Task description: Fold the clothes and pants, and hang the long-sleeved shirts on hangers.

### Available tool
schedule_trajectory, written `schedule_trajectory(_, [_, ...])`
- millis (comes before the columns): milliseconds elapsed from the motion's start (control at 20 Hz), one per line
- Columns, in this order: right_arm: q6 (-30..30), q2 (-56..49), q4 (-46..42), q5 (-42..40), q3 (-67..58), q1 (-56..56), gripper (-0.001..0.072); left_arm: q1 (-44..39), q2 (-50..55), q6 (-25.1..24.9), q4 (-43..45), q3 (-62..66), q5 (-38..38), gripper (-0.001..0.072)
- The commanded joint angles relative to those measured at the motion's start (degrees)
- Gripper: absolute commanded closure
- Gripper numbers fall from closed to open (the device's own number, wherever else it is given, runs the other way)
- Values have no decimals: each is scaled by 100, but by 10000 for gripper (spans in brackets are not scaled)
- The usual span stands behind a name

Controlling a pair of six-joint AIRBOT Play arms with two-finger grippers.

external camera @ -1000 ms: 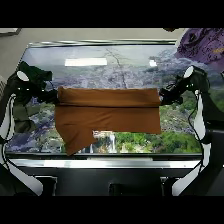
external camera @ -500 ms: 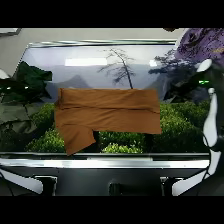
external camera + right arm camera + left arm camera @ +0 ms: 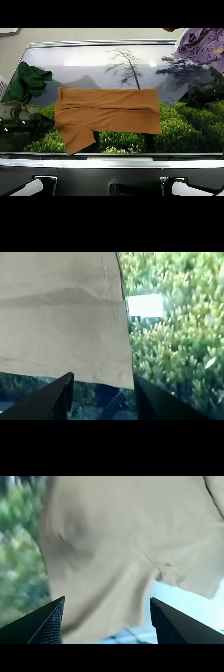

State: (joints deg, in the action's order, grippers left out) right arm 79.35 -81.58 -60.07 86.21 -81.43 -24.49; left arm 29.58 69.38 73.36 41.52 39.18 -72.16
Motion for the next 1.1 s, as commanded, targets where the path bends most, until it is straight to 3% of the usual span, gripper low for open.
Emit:
schedule_trajectory(0, [-83,278,227,-127,433,-59,292,33,-450,-363,-595,-1281,505,99])
schedule_trajectory(300, [-63,278,409,-107,433,-59,292,33,-452,-374,-289,-1397,551,100])
schedule_trajectory(550, [-66,278,472,-107,433,-59,292,-39,-450,-328,-275,-1397,1038,100])
schedule_trajectory(1050, [-76,278,813,-136,433,-57,292,-1191,-42,-74,-385,-1397,1744,100])
